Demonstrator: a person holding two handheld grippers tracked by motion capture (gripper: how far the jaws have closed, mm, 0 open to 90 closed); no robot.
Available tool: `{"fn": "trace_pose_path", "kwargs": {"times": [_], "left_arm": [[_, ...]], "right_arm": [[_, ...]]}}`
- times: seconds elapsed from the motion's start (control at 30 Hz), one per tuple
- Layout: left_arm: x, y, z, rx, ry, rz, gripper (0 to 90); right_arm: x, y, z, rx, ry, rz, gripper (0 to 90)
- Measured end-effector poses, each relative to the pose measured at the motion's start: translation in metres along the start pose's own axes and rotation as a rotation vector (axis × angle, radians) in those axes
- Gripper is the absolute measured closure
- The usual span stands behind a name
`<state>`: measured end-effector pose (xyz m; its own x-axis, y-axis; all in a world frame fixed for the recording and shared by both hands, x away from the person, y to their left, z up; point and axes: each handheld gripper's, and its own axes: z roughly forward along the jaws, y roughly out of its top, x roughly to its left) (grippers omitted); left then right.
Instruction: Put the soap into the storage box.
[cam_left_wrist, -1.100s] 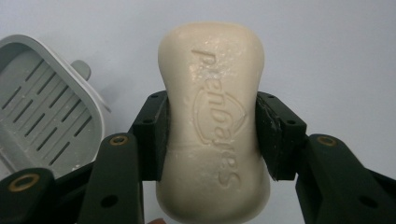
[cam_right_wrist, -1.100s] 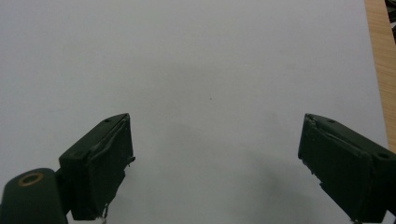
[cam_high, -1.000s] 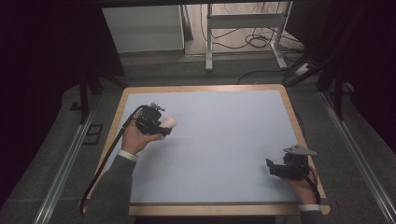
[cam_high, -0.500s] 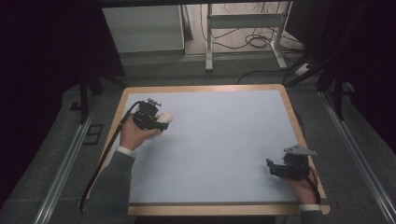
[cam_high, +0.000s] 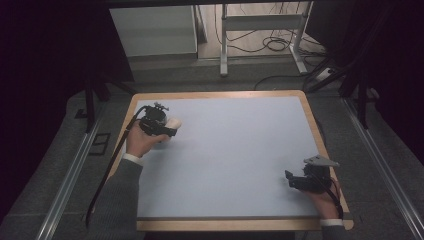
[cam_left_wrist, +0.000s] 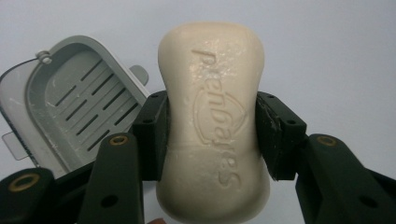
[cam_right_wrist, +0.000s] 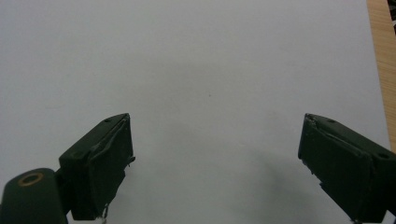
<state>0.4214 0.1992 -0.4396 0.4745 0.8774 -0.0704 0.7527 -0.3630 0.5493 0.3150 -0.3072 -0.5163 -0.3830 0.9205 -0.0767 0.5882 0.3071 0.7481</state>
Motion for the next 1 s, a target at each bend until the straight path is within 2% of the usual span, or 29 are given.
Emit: {"fn": "trace_pose_path", "kwargs": {"times": [0.5,0.8,1.0], "left_arm": [[0.019,0.003,0.005,0.007,0.004,-0.062,49.4],[0.033,0.003,0.011,0.007,0.025,-0.103,49.4],[0.045,0.004,0.016,0.007,0.051,-0.155,49.5]], "right_arm": [[-0.001,-0.001,0.0,0.003,-0.001,-0.001,10.0],[-0.001,-0.001,0.001,0.005,-0.003,-0.002,10.0],[0.0,-0.001,0.002,0.008,-0.002,-0.004,10.0]]}}
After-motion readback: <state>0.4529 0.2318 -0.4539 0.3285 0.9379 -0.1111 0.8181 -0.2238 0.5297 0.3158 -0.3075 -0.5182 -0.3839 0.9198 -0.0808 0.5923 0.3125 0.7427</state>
